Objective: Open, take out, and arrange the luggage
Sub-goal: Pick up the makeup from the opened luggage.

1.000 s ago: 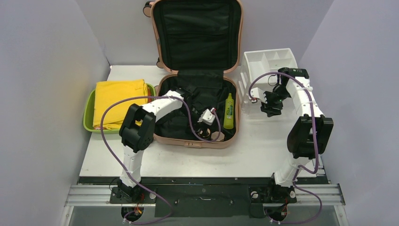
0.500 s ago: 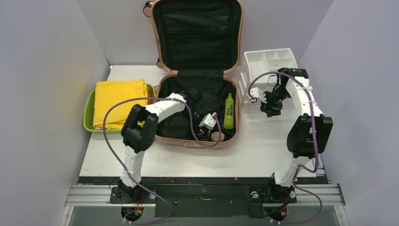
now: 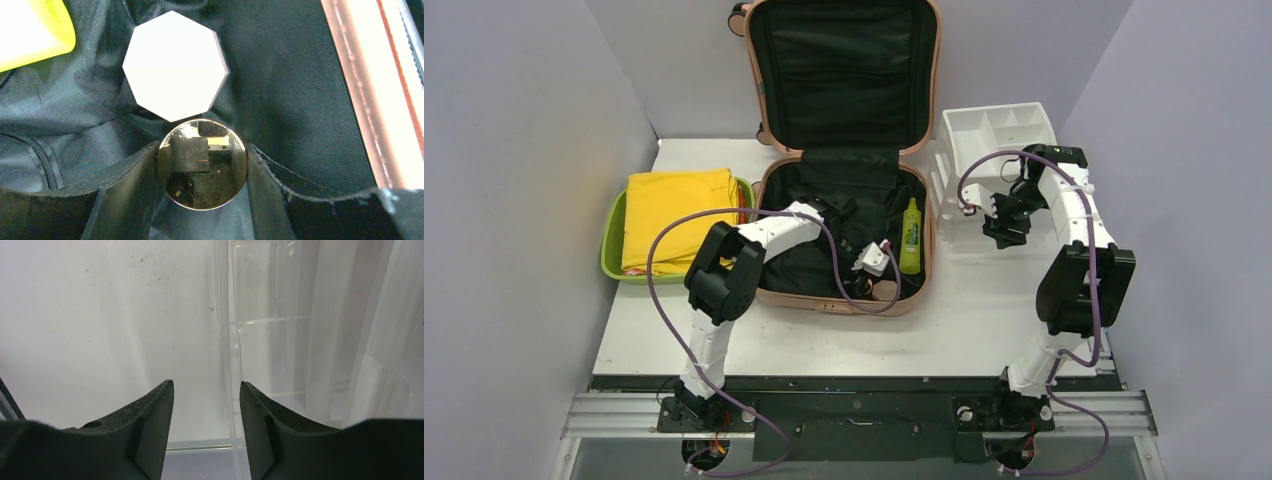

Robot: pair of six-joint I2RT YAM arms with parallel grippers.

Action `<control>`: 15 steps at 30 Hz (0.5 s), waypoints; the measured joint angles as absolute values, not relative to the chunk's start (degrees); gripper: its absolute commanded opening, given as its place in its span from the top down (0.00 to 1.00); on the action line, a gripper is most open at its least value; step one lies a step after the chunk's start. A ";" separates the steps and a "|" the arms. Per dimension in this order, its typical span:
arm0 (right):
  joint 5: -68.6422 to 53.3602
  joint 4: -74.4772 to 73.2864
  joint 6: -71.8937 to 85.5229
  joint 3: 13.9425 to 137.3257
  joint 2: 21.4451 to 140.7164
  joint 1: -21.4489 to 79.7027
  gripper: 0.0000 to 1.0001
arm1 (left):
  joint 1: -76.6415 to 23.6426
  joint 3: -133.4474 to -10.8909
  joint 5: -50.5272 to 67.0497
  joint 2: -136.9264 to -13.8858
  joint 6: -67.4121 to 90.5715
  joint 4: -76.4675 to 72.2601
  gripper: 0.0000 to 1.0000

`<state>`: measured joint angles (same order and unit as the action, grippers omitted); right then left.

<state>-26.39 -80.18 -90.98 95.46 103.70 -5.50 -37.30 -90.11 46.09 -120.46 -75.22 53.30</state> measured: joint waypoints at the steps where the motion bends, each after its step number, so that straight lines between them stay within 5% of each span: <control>1: -26.39 -80.25 -91.15 95.46 103.68 -5.69 0.52 | -37.26 -90.11 46.09 -120.46 -74.61 53.15 0.60; 7: -26.17 -80.68 -93.51 94.70 103.66 -6.81 0.53 | -35.24 -91.26 46.81 -120.46 -70.37 53.17 0.65; 15: -25.50 -80.29 -94.78 94.89 104.38 -6.76 0.68 | -31.29 -98.39 48.88 -120.33 -65.14 54.41 0.64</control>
<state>-25.50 -80.29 -94.78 94.89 104.38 -6.76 -31.29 -98.39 48.88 -120.33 -65.14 54.41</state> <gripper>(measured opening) 0.361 0.540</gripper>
